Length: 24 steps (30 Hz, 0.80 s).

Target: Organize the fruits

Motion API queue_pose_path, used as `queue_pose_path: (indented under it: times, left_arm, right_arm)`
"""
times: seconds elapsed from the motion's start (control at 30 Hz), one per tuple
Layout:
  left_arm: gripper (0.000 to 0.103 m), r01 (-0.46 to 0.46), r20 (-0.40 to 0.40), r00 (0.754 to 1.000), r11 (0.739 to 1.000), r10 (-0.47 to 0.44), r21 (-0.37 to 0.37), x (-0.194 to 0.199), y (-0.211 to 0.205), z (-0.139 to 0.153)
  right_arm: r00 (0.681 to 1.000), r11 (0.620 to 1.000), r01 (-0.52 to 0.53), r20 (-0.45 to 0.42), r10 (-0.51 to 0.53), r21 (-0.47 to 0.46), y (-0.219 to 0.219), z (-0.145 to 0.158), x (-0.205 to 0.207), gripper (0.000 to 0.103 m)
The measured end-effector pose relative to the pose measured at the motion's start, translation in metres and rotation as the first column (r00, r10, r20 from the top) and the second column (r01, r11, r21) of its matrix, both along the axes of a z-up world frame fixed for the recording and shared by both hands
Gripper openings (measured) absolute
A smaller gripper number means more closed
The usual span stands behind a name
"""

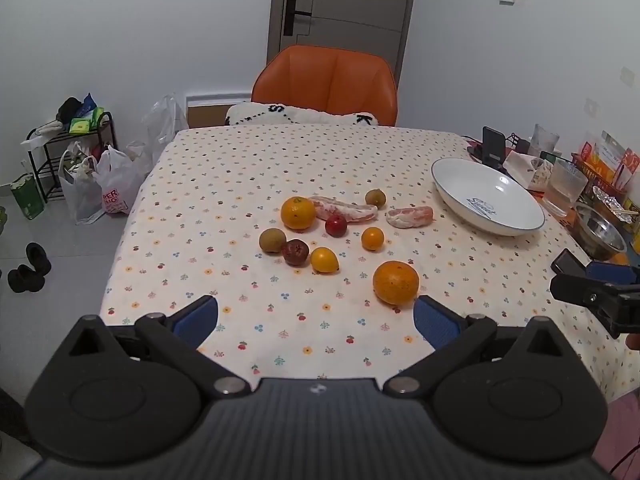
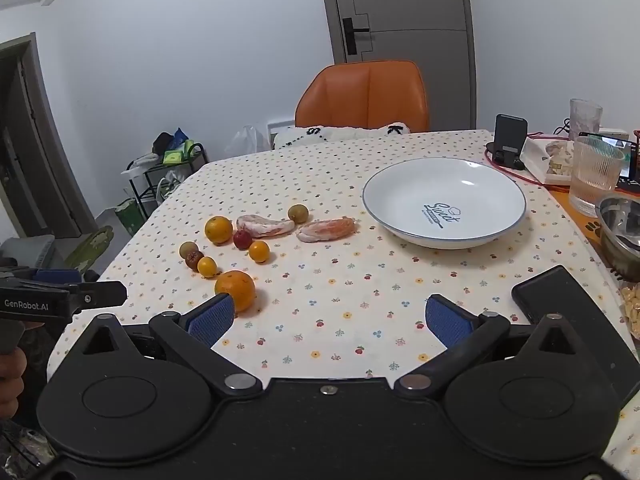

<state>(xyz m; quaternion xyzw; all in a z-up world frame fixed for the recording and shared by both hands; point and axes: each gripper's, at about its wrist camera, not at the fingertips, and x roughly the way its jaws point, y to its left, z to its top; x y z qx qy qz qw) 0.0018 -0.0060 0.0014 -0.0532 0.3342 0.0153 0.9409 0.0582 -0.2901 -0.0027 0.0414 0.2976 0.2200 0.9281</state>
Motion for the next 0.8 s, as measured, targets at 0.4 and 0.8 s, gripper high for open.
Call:
queue_pose_path:
  times: [0.4, 0.8]
  left_arm:
    - [0.103, 0.006, 0.005, 1.000, 1.000, -0.006, 0.002, 0.0001, -0.0028, 0.0018]
    - [0.103, 0.002, 0.001, 1.000, 1.000, -0.002, -0.001, 0.0001, -0.0002, -0.0003]
  right_arm:
    - [1.000, 1.000, 0.005, 0.002, -0.005, 0.005, -0.0024, 0.0024, 0.0003, 0.103]
    - [1.000, 1.000, 0.009, -0.004, -0.009, 0.001, -0.0025, 0.0008, 0.0006, 0.103]
